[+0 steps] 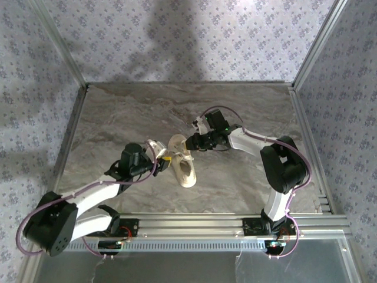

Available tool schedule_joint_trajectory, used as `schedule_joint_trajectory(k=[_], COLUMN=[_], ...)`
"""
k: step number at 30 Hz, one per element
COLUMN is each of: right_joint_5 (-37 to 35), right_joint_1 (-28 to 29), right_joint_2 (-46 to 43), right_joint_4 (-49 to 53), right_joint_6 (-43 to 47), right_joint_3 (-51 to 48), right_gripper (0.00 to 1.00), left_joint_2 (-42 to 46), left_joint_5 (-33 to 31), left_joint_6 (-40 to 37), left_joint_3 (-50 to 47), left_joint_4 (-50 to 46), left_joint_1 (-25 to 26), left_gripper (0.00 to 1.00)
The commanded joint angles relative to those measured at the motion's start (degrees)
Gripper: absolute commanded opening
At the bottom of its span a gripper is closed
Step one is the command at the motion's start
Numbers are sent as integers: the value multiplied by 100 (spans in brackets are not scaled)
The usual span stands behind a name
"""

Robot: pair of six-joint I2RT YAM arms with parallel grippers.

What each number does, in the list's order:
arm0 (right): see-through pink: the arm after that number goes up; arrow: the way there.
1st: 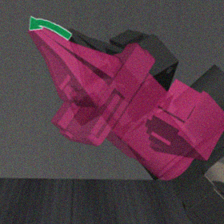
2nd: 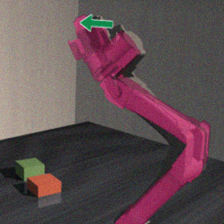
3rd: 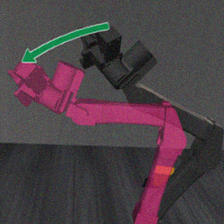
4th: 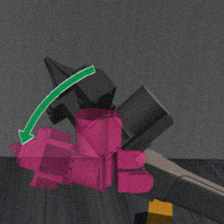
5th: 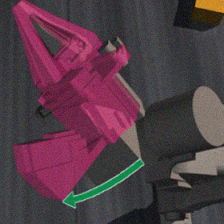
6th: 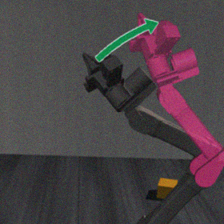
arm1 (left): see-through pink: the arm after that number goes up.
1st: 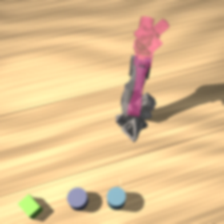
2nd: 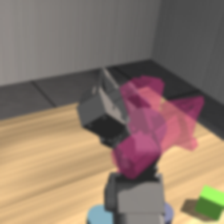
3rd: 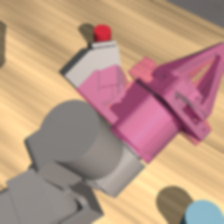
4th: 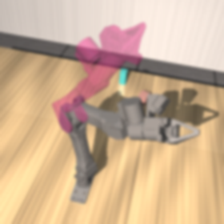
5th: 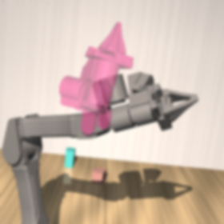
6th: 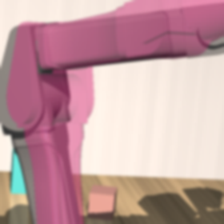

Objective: Tie the shoes

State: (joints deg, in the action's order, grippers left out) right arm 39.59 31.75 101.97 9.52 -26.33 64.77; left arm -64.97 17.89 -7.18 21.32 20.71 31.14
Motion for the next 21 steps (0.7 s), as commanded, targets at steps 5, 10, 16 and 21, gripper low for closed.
schedule_joint_trajectory(k=[5,10,16,21], right_joint_5=[331,489,516,404], right_joint_1=[-7,56,95,161], right_joint_2=[61,264,450,547], right_joint_4=[101,359,666,978], right_joint_6=[-57,56,215,391], right_joint_3=[302,604,817,971], right_gripper=[39,42,42,42], left_joint_2=[-581,-926,-1228,-1325], left_joint_5=[373,373,373,356], left_joint_6=[-529,-617,-662,-679], left_joint_3=[649,792,909,959], left_joint_4=[85,218,337,404], left_joint_1=[134,243,294,288], left_gripper=[39,38,38,38])
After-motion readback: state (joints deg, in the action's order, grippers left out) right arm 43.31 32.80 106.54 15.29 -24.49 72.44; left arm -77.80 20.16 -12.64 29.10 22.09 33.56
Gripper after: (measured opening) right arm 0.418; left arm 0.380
